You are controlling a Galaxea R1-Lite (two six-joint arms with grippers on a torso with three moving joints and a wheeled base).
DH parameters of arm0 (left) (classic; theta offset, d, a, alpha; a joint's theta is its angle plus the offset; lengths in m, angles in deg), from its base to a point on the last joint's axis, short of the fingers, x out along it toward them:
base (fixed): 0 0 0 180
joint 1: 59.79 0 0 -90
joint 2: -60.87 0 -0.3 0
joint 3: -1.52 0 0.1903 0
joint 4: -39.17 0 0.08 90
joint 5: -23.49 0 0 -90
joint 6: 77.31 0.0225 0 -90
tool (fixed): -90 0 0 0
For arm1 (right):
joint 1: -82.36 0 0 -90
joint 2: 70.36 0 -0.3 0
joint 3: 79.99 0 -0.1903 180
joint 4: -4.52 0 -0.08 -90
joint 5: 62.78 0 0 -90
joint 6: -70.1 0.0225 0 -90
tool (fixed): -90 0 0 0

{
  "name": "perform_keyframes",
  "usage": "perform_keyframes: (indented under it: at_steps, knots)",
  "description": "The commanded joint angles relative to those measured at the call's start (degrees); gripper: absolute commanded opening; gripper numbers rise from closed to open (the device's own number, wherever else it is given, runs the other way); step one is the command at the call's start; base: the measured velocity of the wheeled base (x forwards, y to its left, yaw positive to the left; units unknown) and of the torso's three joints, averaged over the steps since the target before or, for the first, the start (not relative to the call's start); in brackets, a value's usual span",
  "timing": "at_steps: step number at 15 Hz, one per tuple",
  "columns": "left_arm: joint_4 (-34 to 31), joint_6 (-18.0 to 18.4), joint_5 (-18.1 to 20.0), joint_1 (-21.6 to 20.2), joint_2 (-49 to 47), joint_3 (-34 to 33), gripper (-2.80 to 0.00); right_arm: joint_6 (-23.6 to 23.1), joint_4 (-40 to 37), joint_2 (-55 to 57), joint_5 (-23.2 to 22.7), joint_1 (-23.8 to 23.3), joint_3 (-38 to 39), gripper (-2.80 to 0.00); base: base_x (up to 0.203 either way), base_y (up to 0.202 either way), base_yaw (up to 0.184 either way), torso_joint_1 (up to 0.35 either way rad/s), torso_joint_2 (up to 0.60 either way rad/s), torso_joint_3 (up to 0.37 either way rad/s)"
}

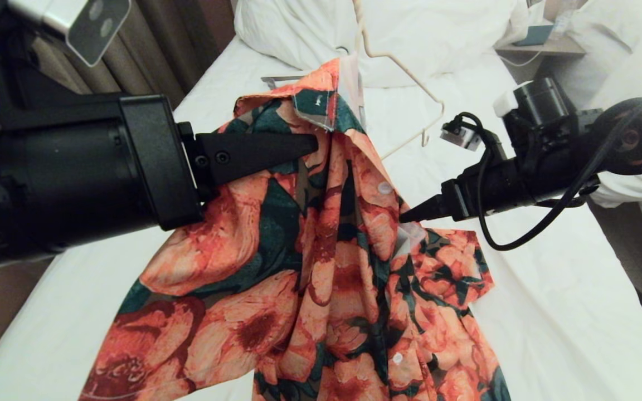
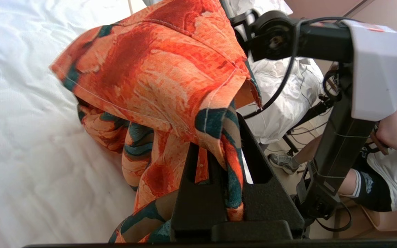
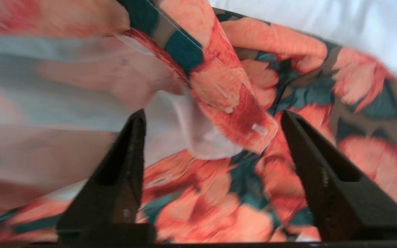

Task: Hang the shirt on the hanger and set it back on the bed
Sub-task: Hook the other side of the shirt onto the hanger

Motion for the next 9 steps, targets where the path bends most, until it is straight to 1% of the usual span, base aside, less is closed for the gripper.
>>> perform_keyframes:
  at_steps: [1,5,6,9]
  knots:
    - [0.1,-0.1,0.0,0.0,-0.1,0.1,-2.8,-1.4,0.2,1.7,0.6,0.8,-0.3,0.0,0.0,0.0,0.0,0.0,0.0,0.0]
    - [0.1,-0.1,0.0,-0.1,0.1,0.1,-2.8,-1.4,1.4,2.7,0.7,1.9,-0.3,0.0,0.0,0.0,0.0,0.0,0.0,0.0]
    - [0.1,-0.1,0.0,-0.1,0.2,0.1,-2.8,-1.4,1.4,2.7,0.7,2.2,-0.2,-2.8,0.0,0.0,0.0,0.0,0.0,0.0]
    - [0.1,-0.1,-0.1,-0.1,0.5,0.1,-2.8,-1.2,1.5,3.1,0.8,2.7,-0.4,-2.8,0.0,0.0,0.0,0.0,0.0,0.0]
